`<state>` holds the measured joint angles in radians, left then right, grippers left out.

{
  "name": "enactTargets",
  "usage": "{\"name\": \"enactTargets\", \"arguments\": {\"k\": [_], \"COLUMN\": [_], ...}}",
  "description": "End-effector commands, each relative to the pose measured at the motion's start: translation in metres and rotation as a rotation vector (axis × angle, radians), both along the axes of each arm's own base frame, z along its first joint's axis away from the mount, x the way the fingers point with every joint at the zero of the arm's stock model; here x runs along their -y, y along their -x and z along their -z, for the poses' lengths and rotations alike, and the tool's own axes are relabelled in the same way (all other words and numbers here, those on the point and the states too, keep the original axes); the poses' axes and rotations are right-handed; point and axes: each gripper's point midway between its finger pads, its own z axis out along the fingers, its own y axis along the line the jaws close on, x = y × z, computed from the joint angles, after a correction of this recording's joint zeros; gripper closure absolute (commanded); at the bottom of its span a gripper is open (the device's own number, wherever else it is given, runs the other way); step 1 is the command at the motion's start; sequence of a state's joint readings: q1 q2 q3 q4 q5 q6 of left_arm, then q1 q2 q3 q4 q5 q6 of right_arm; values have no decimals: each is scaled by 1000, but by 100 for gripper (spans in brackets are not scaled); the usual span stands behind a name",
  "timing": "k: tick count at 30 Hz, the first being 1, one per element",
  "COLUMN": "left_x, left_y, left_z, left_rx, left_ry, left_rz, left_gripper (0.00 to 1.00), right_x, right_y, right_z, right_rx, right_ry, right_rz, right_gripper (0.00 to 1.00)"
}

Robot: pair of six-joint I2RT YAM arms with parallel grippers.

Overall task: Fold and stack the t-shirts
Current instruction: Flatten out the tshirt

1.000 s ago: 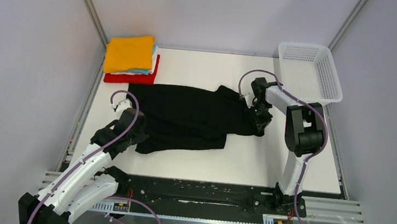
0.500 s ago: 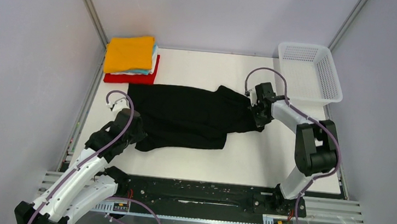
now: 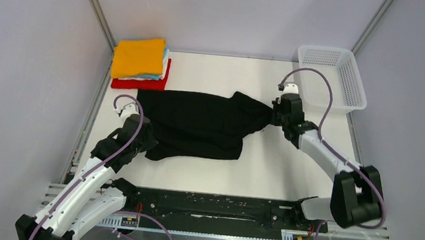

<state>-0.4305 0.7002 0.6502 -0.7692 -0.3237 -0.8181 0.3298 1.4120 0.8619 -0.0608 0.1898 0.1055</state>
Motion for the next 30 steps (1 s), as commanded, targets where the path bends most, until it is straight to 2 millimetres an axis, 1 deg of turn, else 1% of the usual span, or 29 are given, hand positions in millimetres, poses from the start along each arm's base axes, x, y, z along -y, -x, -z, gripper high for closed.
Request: {"name": "enactTargets", "arguments": {"k": [1, 2, 5, 6, 9, 11, 14, 15, 17, 19, 20, 21, 24, 26, 27, 28, 30], "left_x": [5, 3, 2, 1, -5, -5, -9, -10, -9, -11, -14, -20, -31, -37, -42, -45, -50], "left_y": [-24, -27, -35, -36, -26, -14, 10, 19, 39, 58, 65, 77, 95, 102, 106, 106, 94], "left_z": [-70, -86, -152, -185, -256, -306, -374, -394, -434, -464, -473, -487, -497, -496, -492, -489, -469], "left_rx": [195, 230, 391, 465, 624, 758, 919, 964, 1052, 1116, 1133, 1168, 1217, 1234, 1243, 1247, 1202], "left_ry": [44, 45, 65, 80, 119, 162, 189, 195, 203, 202, 196, 196, 196, 200, 203, 205, 187], "left_rz": [2, -2, 5, 6, 10, 41, 89, 112, 171, 211, 217, 210, 193, 173, 154, 136, 85], "left_gripper": [100, 100, 100, 100, 100, 100, 100, 100, 100, 100, 100, 100, 100, 100, 100, 100, 100], "right_x": [-8, -1, 19, 26, 43, 53, 70, 75, 83, 87, 91, 94, 105, 108, 110, 110, 111], "right_y": [-29, -28, -19, -14, 7, 25, 59, 75, 102, 128, 145, 158, 192, 207, 211, 212, 205], "right_z": [-94, -109, -165, -187, -251, -292, -352, -374, -409, -440, -458, -470, -494, -501, -502, -501, -491], "right_rx": [450, 507, 705, 768, 938, 1042, 1179, 1228, 1299, 1361, 1402, 1430, 1483, 1490, 1485, 1472, 1416], "right_ry": [-99, -89, -70, -54, -24, -9, 12, 5, 4, -6, -16, -17, -16, -17, -16, -16, -2], "right_rz": [26, 46, 107, 120, 151, 164, 191, 197, 192, 167, 160, 154, 151, 140, 139, 137, 145], "right_gripper": [100, 100, 100, 100, 100, 100, 100, 100, 100, 100, 100, 100, 100, 100, 100, 100, 100]}}
